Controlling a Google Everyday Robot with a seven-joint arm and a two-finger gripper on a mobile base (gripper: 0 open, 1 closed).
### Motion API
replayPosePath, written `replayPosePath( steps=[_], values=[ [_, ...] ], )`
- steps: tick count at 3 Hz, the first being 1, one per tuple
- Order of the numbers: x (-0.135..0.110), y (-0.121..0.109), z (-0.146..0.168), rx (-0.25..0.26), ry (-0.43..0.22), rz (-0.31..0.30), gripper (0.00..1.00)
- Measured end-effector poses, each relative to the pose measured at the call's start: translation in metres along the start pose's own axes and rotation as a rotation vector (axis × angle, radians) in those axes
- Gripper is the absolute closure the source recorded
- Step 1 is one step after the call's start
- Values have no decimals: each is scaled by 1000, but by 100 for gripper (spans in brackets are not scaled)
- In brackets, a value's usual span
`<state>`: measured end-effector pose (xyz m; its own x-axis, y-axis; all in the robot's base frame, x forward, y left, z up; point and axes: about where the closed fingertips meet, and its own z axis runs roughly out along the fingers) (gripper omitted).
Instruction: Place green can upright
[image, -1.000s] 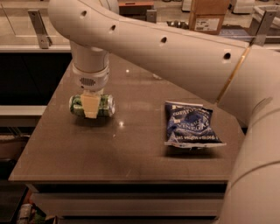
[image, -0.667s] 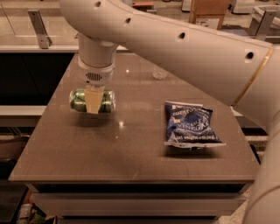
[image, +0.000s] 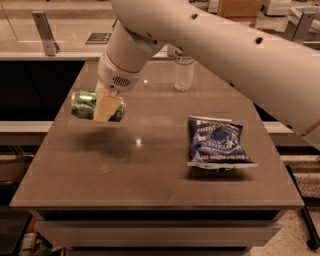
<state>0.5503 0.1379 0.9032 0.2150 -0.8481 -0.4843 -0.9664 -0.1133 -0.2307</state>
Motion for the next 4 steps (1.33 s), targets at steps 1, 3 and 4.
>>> replayPosePath(
  steps=[1, 3, 4],
  values=[
    [-17, 7, -8, -2, -121, -64, 100],
    [-42, 26, -11, -12, -307, -102, 100],
    [-49, 26, -10, -3, -397, -107, 100]
  ],
)
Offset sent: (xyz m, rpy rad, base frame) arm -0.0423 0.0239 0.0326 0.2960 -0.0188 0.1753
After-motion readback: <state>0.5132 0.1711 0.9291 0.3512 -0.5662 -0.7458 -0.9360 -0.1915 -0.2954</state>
